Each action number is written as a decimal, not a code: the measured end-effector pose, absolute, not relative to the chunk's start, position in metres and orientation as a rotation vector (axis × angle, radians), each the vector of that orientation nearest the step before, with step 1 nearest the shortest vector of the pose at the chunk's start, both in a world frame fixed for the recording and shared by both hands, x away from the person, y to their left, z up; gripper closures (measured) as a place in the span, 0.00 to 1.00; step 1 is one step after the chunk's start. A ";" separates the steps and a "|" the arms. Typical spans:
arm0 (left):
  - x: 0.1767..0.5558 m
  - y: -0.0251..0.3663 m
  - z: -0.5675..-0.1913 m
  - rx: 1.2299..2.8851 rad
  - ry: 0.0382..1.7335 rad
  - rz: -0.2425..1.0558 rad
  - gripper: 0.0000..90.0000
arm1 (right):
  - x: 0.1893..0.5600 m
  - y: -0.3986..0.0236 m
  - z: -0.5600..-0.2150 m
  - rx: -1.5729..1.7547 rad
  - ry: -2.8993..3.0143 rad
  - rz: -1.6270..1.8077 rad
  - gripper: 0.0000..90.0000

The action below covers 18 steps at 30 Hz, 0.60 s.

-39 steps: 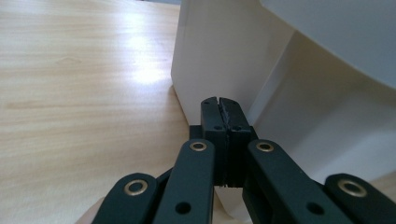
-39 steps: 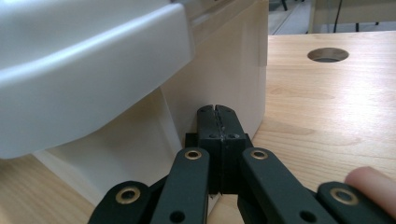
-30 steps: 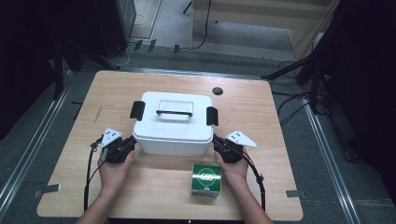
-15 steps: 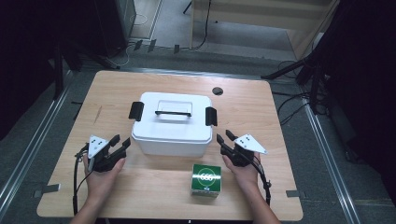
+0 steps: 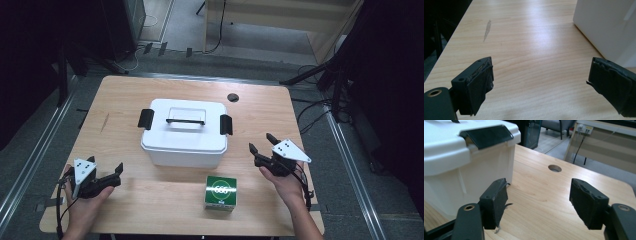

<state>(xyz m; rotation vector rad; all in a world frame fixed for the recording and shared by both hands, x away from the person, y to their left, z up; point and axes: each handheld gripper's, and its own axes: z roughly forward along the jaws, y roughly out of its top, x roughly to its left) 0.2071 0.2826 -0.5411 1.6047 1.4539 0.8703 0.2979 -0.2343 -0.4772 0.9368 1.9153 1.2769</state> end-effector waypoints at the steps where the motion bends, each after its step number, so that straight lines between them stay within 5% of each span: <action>1: 0.206 0.285 -0.541 1.592 1.449 0.852 0.05 | 0.299 -0.234 -0.474 0.924 1.919 1.275 0.33; 18: 0.207 0.283 -0.545 1.609 1.456 0.861 0.05 | 0.322 -0.207 -0.407 0.751 2.082 1.241 0.26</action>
